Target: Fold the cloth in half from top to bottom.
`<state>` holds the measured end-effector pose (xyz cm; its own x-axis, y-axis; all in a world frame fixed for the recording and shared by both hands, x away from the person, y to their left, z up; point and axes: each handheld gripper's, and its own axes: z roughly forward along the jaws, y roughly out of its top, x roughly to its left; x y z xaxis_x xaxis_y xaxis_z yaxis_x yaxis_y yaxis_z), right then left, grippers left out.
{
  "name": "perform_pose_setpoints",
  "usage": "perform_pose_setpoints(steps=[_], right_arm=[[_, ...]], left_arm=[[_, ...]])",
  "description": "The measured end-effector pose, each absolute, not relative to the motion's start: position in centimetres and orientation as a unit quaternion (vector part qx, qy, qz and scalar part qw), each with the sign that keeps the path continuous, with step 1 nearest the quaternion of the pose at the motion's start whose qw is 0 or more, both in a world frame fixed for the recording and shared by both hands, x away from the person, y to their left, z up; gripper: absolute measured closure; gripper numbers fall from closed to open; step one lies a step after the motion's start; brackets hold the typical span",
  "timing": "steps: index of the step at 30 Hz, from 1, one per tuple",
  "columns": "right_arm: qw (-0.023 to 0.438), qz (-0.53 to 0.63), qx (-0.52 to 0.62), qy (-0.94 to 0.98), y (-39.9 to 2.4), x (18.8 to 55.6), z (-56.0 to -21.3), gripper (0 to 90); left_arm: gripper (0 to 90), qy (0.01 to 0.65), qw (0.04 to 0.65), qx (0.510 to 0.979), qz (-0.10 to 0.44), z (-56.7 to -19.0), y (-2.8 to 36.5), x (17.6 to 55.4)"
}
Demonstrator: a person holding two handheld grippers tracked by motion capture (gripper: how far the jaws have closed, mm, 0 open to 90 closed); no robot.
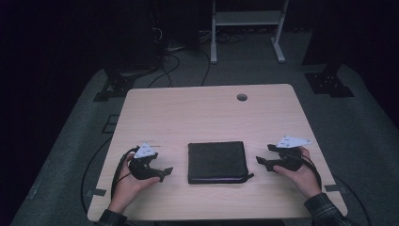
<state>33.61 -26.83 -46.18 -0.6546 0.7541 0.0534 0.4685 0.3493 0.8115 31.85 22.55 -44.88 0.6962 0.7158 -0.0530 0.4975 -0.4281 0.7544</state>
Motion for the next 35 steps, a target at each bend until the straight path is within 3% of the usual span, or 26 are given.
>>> perform_pose_setpoints(steps=[16, 25, 35], right_arm=[[0.169, 0.368, 0.419, 0.813, -30.3, 31.4, -48.1, 18.4], [0.182, 0.36, 0.424, 0.811, -30.9, 30.5, -48.7, 14.3], [0.181, 0.358, 0.425, 0.812, -30.9, 30.5, -48.7, 12.7]], left_arm=[[7.9, 0.389, 0.331, 0.844, 0.163, -47.4, 26.4, 30.6], [0.4, 0.384, 0.341, 0.842, 0.165, -48.2, 26.9, 30.4], [0.0, 0.38, 0.35, 0.84, 0.169, -48.4, 27.1, 30.4]])
